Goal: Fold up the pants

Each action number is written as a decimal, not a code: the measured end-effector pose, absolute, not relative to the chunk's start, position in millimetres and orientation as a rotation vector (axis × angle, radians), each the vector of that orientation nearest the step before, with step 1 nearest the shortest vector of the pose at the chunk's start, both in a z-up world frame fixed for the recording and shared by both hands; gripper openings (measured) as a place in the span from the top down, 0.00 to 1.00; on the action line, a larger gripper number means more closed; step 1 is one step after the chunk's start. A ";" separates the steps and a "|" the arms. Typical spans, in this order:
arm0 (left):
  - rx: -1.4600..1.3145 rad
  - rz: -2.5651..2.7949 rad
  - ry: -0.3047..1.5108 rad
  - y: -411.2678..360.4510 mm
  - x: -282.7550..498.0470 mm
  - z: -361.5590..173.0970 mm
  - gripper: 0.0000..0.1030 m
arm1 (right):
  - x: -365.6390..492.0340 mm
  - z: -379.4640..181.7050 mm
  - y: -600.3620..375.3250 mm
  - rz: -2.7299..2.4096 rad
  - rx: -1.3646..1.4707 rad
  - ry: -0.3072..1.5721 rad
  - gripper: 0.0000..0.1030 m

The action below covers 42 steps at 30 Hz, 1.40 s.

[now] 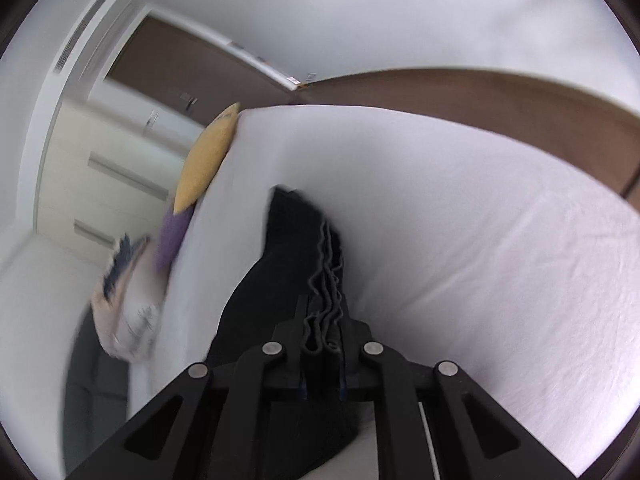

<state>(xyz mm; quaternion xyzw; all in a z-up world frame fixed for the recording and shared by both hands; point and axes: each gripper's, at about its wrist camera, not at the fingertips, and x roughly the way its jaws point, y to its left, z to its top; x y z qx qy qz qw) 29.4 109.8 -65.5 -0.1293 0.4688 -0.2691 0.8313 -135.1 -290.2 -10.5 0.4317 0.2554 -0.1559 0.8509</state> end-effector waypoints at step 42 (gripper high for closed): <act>-0.314 -0.768 1.206 60.5 100.2 -15.9 0.88 | -136.2 3.0 22.0 0.038 -0.294 0.600 0.88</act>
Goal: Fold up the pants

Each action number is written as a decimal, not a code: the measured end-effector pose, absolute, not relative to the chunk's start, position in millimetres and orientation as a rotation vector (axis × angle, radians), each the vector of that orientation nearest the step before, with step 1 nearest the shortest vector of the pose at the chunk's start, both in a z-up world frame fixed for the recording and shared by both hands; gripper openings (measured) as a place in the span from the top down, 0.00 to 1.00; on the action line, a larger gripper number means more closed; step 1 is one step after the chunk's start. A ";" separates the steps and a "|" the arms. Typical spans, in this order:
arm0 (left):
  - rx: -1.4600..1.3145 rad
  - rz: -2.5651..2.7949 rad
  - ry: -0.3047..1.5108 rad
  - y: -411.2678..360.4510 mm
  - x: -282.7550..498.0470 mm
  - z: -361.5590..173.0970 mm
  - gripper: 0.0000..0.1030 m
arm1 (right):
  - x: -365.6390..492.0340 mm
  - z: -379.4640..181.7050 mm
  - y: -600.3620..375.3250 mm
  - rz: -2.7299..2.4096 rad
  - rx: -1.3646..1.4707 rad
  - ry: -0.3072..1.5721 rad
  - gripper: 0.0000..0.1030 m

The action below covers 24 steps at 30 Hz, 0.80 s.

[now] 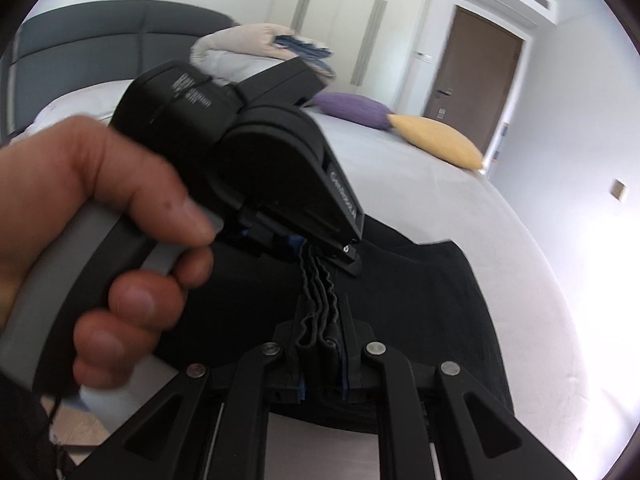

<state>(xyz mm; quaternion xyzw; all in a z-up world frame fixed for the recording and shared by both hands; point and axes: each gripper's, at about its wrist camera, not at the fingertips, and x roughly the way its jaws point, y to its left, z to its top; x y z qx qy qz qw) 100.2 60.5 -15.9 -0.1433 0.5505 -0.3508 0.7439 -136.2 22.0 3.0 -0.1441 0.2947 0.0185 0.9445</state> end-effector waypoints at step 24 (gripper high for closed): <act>-0.212 -0.555 1.124 193.3 128.0 -22.3 0.83 | -104.2 -30.1 56.4 0.351 -0.254 0.765 0.41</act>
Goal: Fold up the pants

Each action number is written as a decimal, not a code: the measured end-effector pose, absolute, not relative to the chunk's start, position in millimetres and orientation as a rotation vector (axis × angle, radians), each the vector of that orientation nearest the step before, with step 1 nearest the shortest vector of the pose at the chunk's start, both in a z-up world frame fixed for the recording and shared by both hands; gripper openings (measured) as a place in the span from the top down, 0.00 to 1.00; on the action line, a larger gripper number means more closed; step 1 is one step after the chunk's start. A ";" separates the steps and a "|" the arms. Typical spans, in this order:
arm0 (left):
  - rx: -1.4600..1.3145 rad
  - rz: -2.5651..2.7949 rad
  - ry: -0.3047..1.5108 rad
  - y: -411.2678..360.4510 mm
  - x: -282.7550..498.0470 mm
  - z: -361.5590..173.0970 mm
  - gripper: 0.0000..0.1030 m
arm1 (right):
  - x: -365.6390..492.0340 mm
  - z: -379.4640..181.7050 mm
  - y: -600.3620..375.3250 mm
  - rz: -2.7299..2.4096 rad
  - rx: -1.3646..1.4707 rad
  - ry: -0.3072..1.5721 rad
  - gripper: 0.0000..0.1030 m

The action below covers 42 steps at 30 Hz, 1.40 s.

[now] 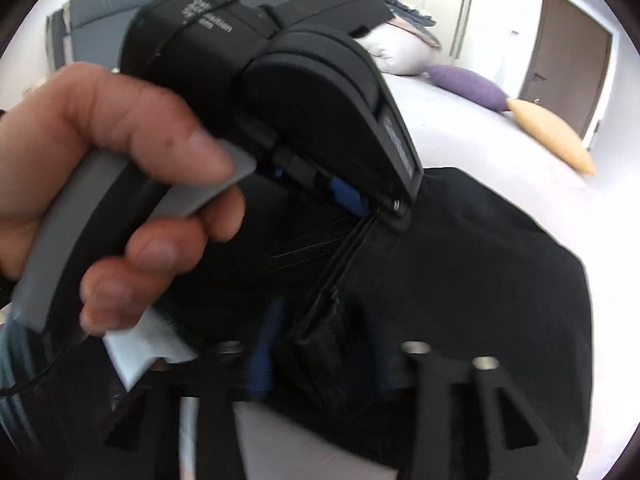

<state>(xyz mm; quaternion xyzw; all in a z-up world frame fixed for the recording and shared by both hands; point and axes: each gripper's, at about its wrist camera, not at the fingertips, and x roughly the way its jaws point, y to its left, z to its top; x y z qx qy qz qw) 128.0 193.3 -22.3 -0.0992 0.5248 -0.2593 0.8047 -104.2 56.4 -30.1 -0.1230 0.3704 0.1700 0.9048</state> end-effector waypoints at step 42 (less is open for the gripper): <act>0.175 -0.440 0.933 136.8 51.8 -44.9 0.83 | -100.4 -81.0 -222.8 0.474 0.854 1.065 0.99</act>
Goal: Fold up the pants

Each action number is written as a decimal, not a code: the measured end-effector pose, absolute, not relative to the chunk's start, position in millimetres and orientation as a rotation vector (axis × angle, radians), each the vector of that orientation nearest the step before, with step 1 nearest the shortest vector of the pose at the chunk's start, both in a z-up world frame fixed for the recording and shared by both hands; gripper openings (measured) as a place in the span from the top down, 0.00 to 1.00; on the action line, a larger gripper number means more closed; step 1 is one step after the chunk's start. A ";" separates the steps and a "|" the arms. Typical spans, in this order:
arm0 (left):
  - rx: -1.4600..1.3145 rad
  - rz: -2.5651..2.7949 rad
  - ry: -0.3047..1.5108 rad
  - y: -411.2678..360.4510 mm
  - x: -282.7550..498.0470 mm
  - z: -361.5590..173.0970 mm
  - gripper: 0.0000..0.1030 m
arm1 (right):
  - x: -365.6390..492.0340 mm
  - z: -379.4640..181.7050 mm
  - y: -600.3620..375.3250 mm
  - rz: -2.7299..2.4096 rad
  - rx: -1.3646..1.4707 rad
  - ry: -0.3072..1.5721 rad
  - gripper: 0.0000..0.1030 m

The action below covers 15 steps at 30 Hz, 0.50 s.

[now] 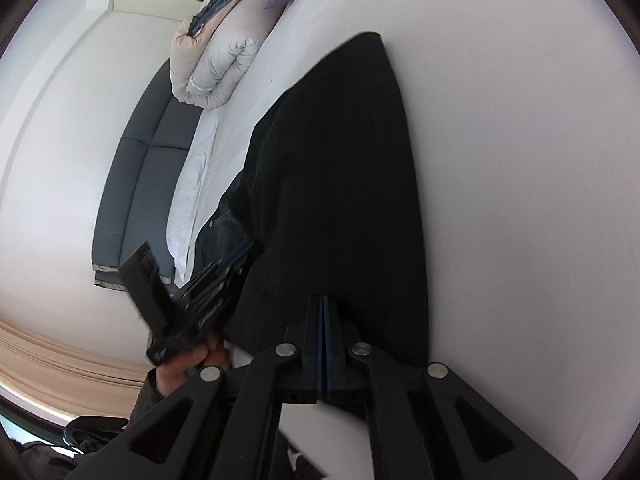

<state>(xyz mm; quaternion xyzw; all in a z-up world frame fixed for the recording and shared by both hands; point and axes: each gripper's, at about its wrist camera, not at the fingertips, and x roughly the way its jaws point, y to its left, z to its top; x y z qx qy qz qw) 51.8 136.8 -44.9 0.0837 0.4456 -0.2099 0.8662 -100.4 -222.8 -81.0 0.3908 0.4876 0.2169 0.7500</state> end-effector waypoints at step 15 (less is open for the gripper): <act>-0.241 -0.396 0.905 216.3 11.1 -17.1 0.70 | -108.6 -85.6 -203.7 0.395 0.753 1.017 1.00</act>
